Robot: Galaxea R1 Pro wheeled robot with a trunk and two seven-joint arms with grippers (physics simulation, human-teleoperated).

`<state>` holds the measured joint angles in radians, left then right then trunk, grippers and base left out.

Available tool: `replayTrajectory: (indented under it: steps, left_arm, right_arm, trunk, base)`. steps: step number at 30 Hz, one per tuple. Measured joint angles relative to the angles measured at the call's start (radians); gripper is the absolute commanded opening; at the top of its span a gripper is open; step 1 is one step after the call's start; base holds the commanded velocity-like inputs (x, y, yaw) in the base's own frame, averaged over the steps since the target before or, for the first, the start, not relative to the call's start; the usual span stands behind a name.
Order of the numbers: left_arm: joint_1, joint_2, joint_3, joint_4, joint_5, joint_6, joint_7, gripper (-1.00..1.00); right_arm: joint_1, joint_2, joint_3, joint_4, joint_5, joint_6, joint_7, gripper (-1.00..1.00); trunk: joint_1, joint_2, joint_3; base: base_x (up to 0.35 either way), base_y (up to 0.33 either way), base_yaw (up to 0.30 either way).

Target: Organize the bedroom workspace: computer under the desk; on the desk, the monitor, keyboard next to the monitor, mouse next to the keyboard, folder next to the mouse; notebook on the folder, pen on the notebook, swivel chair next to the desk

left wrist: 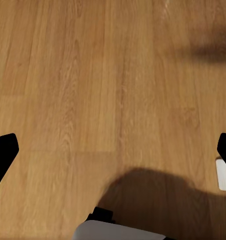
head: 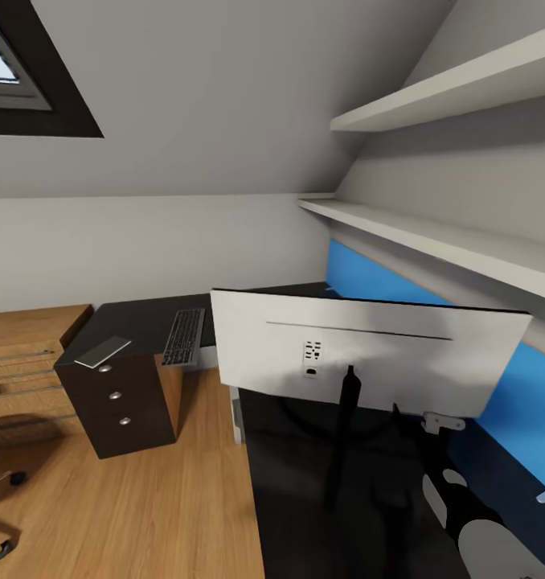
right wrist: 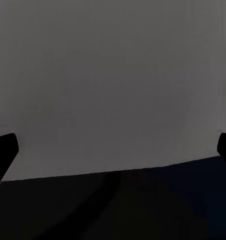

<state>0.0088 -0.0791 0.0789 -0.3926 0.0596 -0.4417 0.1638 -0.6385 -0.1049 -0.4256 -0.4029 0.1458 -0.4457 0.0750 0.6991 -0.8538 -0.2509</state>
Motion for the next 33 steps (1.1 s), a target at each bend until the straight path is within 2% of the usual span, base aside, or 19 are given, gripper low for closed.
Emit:
replayTrajectory:
  steps: [26, 33]
  left_arm:
    - [0.0, 0.001, -0.002, 0.003, -0.001, 0.001, -0.001, 1.0]
    - [0.0, 0.002, -0.003, 0.004, -0.001, 0.004, -0.002, 1.0]
  right_arm:
    - [0.0, 0.008, 0.003, 0.003, 0.005, -0.001, 0.0, 1.0]
    - [0.0, 0.022, 0.003, 0.014, 0.007, -0.002, 0.0, 1.0]
  trunk:
    - [0.0, 0.0, 0.0]
    - [0.0, 0.0, 0.0]
  base:
    - [-0.311, 0.0, 0.0]
    - [-0.331, 0.0, 0.0]
